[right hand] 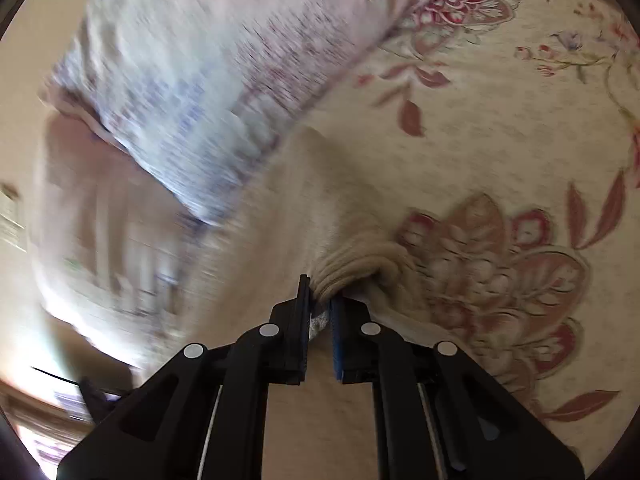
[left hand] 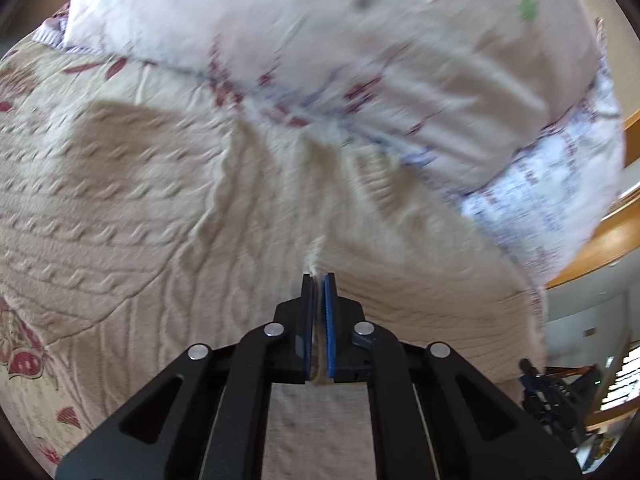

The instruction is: Fold small clothes

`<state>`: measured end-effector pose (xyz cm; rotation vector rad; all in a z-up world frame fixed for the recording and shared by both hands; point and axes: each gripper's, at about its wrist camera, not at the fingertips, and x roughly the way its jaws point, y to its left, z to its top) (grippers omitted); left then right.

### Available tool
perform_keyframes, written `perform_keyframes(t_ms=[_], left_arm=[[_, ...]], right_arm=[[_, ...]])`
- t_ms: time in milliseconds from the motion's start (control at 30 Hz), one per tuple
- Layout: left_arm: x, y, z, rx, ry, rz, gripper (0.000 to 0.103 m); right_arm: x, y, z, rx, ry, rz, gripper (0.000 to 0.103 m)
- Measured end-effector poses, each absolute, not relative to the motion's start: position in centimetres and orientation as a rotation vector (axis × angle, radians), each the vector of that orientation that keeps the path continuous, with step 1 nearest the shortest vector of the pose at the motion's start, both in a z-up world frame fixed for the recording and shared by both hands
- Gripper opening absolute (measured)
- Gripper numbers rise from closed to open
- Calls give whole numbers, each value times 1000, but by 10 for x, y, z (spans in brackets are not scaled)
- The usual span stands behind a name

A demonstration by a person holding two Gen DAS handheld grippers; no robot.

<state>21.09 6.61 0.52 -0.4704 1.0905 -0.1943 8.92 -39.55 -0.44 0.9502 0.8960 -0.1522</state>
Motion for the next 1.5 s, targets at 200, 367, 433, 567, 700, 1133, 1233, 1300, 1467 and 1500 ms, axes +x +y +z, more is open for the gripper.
perform_keyframes(t_ms=[200, 367, 433, 567, 700, 1133, 1233, 1300, 1467, 1500], left_arm=[[207, 69, 1, -444, 1071, -196, 5], [193, 89, 12, -525, 1028, -193, 27], [184, 102, 20, -553, 1000, -183, 32], [159, 143, 34, -584, 942, -121, 36], [133, 204, 38, -643, 898, 2, 37], [122, 346, -8, -1095, 835, 263, 33], [127, 357, -11, -1137, 816, 270, 30], [128, 362, -16, -1188, 798, 276, 26], [125, 372, -28, -1285, 760, 291, 11], [124, 374, -29, -1298, 756, 293, 10]], right_arm=[[88, -381, 13, 775, 947, -248, 30], [87, -352, 49, 567, 845, -241, 46], [109, -329, 51, 475, 873, -148, 52], [128, -305, 39, 441, 949, -46, 52], [141, -287, 21, 416, 1044, -30, 60], [133, -282, 31, 475, 1069, -19, 71], [127, -282, 34, 486, 1066, -14, 71], [124, -283, 38, 488, 1061, -12, 71], [116, -284, 44, 496, 1042, -11, 71], [114, -284, 44, 498, 1039, -11, 71]])
